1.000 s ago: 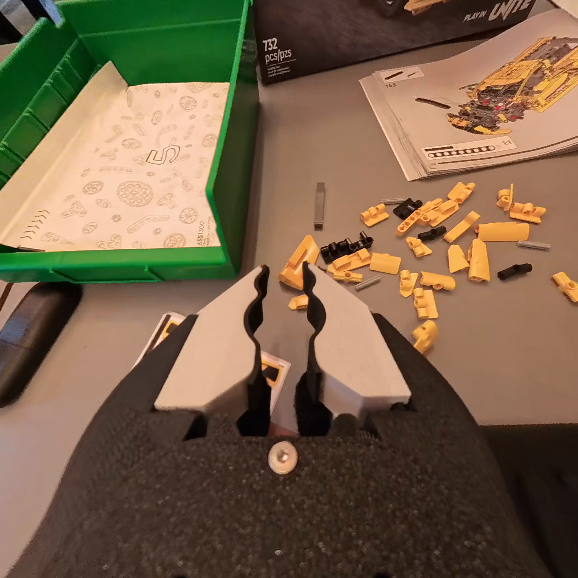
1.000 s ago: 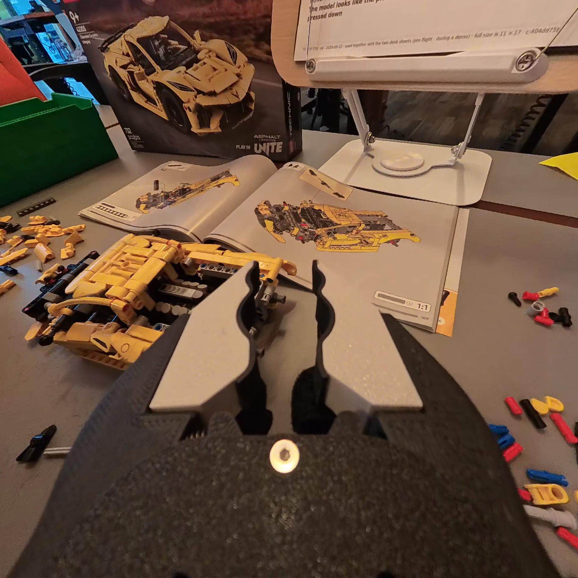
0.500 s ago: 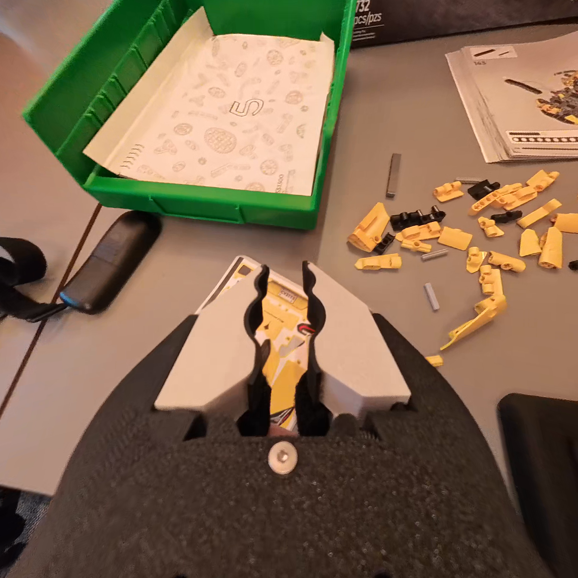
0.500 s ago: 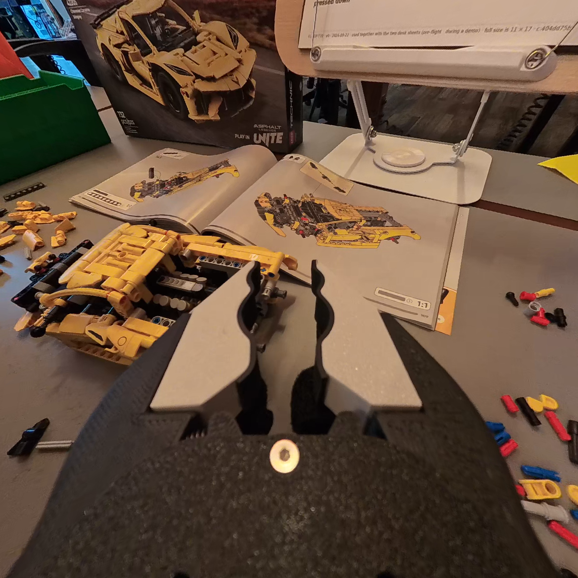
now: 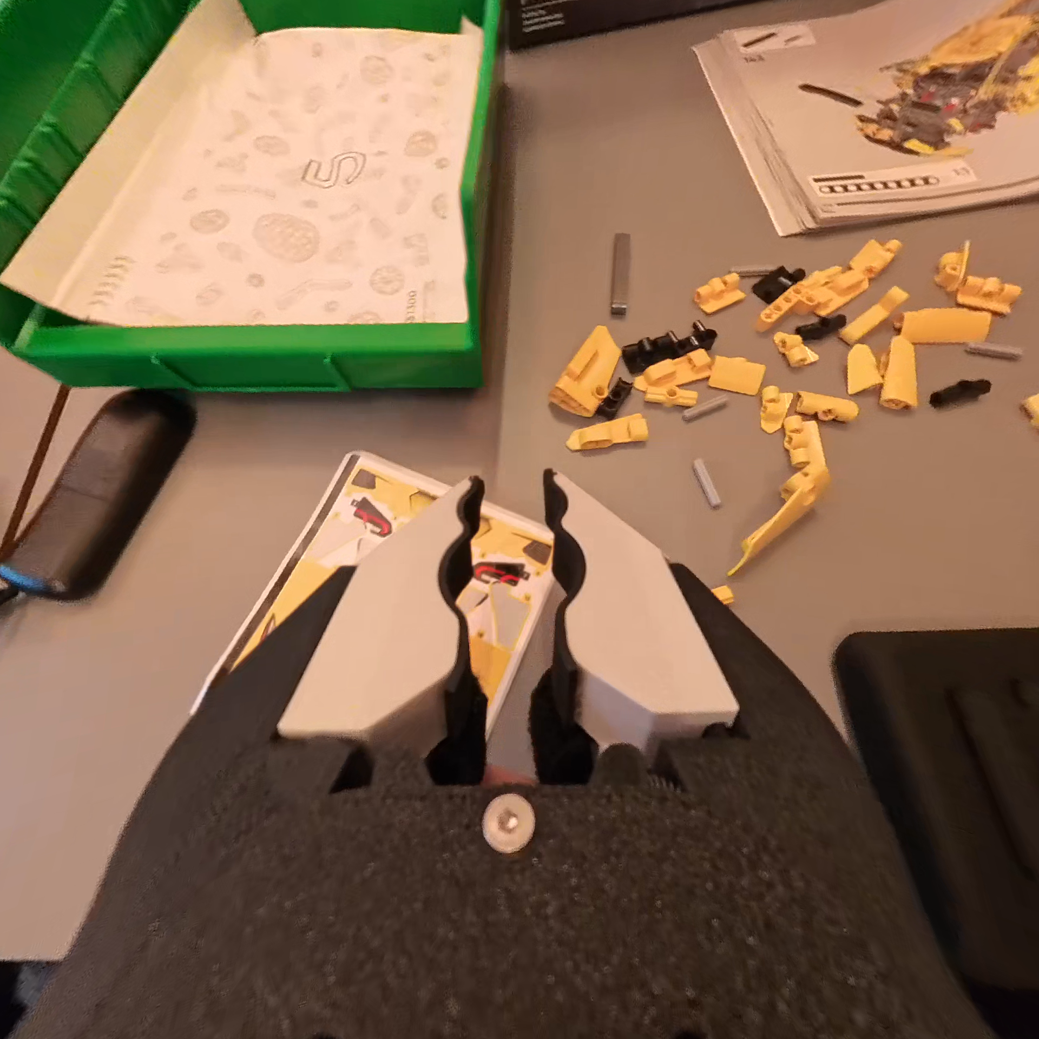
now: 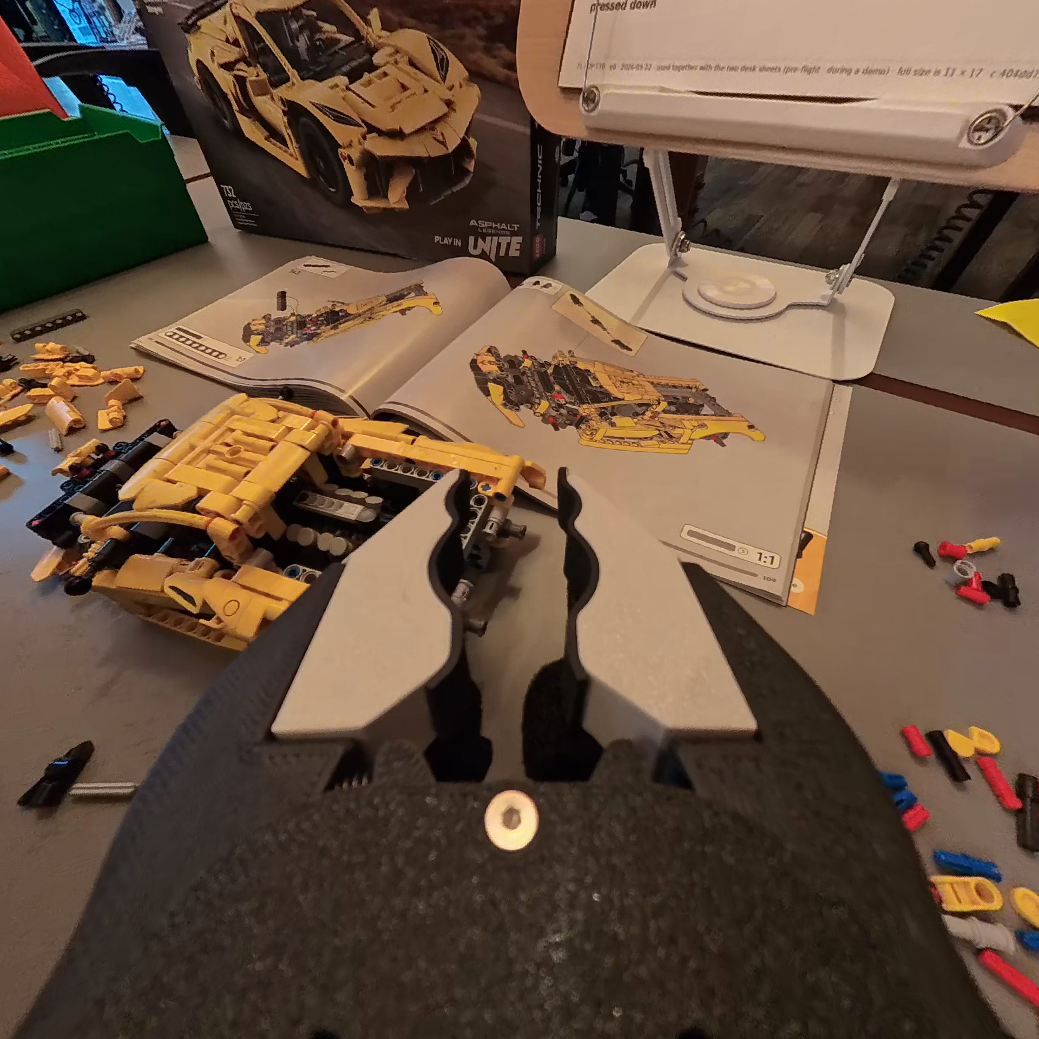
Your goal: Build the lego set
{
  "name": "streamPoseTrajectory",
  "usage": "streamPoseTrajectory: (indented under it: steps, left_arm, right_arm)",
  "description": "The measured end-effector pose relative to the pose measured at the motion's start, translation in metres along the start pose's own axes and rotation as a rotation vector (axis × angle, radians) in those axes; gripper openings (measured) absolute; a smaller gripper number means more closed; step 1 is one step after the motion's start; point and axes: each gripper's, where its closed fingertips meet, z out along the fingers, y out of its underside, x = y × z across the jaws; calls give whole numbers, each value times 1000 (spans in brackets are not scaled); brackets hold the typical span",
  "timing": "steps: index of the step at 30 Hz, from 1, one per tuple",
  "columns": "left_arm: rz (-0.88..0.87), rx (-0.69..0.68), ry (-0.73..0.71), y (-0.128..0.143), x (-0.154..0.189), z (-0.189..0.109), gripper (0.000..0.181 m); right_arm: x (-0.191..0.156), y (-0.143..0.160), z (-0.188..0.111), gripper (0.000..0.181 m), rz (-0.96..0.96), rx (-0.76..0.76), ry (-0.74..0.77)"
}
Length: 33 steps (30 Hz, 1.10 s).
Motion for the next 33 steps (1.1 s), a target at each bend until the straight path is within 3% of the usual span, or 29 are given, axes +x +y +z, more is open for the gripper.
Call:
streamPoseTrajectory:
  steps: [12,33]
  left_arm:
    - [83,-4,48,-11,33,11,22]
    - [118,-20,55,-17,45,14,22]
  right_arm:
    - [0,-2,-2,29,-1,8,-7]
    - [-2,-4,-5,29,-3,8,-12]
